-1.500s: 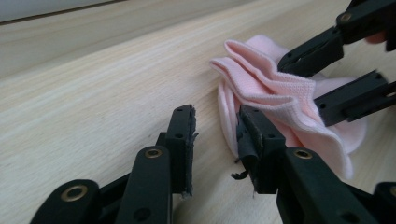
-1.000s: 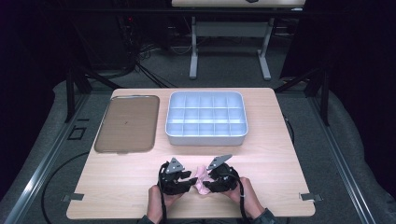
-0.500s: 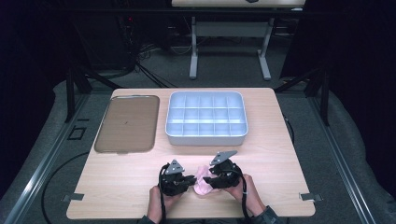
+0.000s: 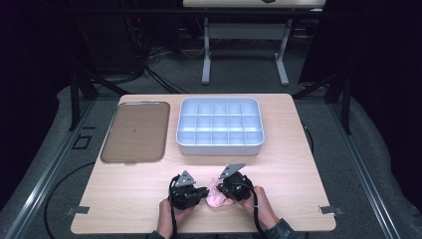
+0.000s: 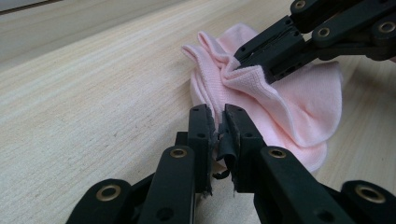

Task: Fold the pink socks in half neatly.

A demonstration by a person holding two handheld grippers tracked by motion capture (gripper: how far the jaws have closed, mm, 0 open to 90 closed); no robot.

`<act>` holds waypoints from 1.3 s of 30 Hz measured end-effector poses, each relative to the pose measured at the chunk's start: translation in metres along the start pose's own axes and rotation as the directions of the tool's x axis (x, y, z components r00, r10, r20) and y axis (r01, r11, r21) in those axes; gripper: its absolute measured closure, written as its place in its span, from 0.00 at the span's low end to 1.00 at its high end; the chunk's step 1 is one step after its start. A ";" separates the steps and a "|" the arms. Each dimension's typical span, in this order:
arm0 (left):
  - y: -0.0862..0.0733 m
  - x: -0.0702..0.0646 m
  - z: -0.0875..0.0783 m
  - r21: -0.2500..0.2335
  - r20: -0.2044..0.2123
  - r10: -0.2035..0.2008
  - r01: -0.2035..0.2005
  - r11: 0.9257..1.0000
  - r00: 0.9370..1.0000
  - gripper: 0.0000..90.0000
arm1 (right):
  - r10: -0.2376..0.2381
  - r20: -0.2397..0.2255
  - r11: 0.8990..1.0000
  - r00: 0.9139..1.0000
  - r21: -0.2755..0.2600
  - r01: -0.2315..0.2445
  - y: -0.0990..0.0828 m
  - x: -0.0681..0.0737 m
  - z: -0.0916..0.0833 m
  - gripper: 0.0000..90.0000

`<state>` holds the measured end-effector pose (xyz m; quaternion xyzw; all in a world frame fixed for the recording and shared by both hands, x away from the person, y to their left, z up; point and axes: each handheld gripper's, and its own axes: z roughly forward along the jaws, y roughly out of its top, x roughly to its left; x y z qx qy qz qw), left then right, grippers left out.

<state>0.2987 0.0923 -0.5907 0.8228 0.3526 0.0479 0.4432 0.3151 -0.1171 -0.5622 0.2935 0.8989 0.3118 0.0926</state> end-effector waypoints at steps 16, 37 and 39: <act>0.000 0.001 0.000 -0.001 -0.008 0.000 0.000 1.000 1.000 0.89 | -0.006 -0.080 0.999 0.997 -0.046 0.002 0.003 0.003 0.001 0.97; 0.020 -0.006 -0.011 -0.026 -0.035 0.034 -0.035 0.999 0.999 0.76 | -0.020 -0.093 0.999 0.995 -0.045 0.016 0.000 0.007 0.007 0.45; 0.018 -0.004 -0.004 -0.002 -0.030 0.030 -0.030 1.000 0.999 0.79 | -0.028 -0.097 0.999 0.995 -0.045 0.024 0.000 0.007 0.006 0.39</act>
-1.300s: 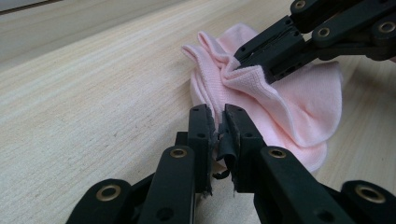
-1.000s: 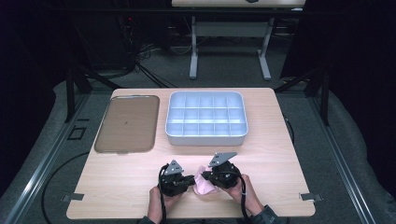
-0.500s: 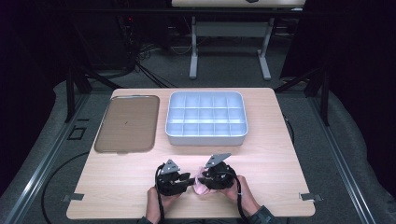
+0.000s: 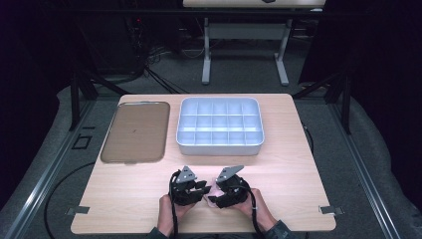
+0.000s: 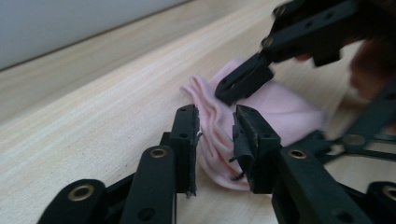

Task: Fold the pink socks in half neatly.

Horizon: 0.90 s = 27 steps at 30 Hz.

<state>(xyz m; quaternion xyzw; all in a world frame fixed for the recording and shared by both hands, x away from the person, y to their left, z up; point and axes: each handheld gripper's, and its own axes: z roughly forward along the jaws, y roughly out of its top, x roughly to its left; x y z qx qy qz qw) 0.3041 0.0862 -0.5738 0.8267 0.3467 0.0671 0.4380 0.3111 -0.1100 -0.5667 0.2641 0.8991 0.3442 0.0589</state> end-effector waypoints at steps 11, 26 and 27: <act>-0.008 -0.001 0.005 0.010 -0.026 0.023 -0.023 1.000 0.999 0.83 | 0.054 0.032 0.998 0.998 -0.047 -0.053 -0.011 -0.006 -0.025 0.35; 0.000 -0.008 -0.013 -0.070 0.001 0.073 -0.073 0.995 0.997 0.79 | 0.025 0.080 1.000 0.997 -0.004 -0.025 -0.021 -0.003 -0.010 0.30; 0.001 -0.010 -0.015 -0.072 0.006 0.094 -0.093 0.993 0.996 0.81 | 0.025 0.077 1.000 0.997 -0.007 -0.024 -0.022 -0.003 -0.010 0.30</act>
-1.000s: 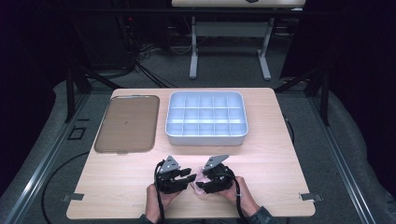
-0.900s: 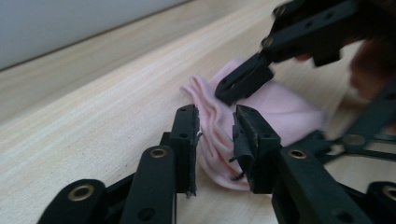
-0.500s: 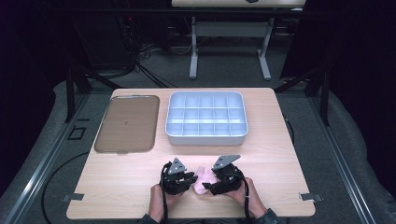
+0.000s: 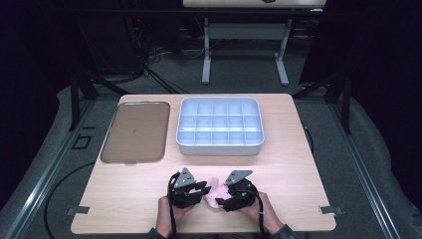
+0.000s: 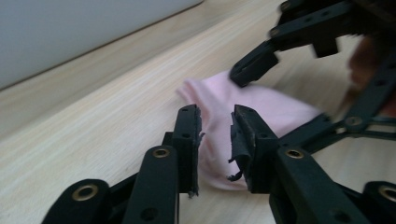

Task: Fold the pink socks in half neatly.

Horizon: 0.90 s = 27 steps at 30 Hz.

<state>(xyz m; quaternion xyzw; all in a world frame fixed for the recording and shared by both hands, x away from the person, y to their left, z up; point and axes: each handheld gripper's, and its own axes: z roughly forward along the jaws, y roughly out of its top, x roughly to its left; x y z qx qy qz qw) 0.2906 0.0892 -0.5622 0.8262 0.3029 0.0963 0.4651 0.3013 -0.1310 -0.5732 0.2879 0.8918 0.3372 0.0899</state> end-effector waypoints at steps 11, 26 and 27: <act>-0.012 0.001 0.017 0.075 0.014 0.034 -0.035 0.997 0.999 1.00 | -0.002 -0.007 1.000 1.000 -0.016 0.002 -0.001 -0.001 0.000 0.30; -0.017 0.001 0.020 0.060 0.029 0.025 -0.027 0.998 0.999 1.00 | 0.240 -0.085 0.968 0.967 -0.057 -0.245 -0.016 -0.020 -0.027 0.40; -0.017 0.001 0.020 0.060 0.029 0.025 -0.027 0.998 0.999 1.00 | 0.256 -0.104 0.962 0.961 -0.073 -0.264 -0.017 -0.023 -0.031 0.40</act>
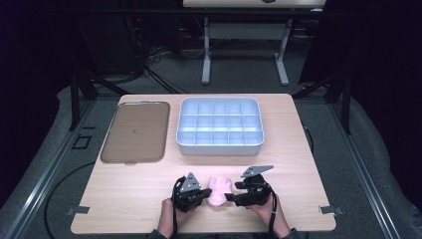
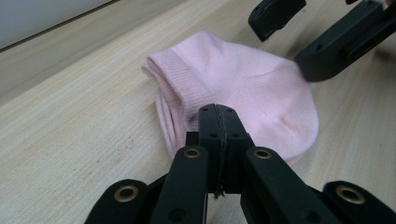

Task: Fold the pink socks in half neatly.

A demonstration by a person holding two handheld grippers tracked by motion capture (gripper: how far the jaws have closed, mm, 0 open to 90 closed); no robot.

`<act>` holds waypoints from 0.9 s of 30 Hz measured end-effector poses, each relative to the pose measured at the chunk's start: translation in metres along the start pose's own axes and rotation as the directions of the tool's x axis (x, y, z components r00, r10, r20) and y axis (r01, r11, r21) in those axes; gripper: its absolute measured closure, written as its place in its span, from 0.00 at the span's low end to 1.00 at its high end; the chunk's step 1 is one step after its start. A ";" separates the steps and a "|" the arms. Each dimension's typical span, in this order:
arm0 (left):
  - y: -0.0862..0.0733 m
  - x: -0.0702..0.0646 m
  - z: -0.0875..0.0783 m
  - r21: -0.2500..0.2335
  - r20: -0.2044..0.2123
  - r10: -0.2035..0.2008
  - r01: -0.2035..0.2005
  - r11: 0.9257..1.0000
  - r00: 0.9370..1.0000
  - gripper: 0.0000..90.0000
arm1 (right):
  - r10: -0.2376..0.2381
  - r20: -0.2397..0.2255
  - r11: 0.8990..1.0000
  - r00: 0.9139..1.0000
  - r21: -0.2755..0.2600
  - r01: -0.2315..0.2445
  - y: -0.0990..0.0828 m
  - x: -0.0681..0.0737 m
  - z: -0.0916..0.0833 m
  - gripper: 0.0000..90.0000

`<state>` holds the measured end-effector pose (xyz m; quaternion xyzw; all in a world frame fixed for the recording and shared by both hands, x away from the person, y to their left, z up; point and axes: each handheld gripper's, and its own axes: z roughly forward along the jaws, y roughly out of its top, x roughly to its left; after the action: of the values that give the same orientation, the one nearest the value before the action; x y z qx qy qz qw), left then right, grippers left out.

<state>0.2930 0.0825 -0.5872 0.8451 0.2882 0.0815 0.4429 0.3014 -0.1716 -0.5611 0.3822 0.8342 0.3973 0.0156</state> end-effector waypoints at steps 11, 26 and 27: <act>0.000 0.001 0.000 0.001 0.007 0.001 -0.001 1.000 1.000 1.00 | 0.103 0.021 0.994 0.994 0.032 -0.104 0.007 -0.015 0.009 0.52; 0.003 -0.006 -0.003 0.023 -0.037 0.046 -0.045 0.999 0.998 0.96 | 0.074 0.029 0.995 0.997 0.068 -0.076 0.002 -0.007 0.020 0.93; 0.003 -0.006 -0.004 0.019 -0.040 0.042 -0.041 0.999 0.998 0.96 | 0.075 0.030 0.995 0.997 0.069 -0.077 0.002 -0.007 0.020 0.93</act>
<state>0.2879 0.0802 -0.5817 0.8531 0.2802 0.1051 0.4274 0.3142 -0.1622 -0.5754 0.4193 0.8322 0.3630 -0.0013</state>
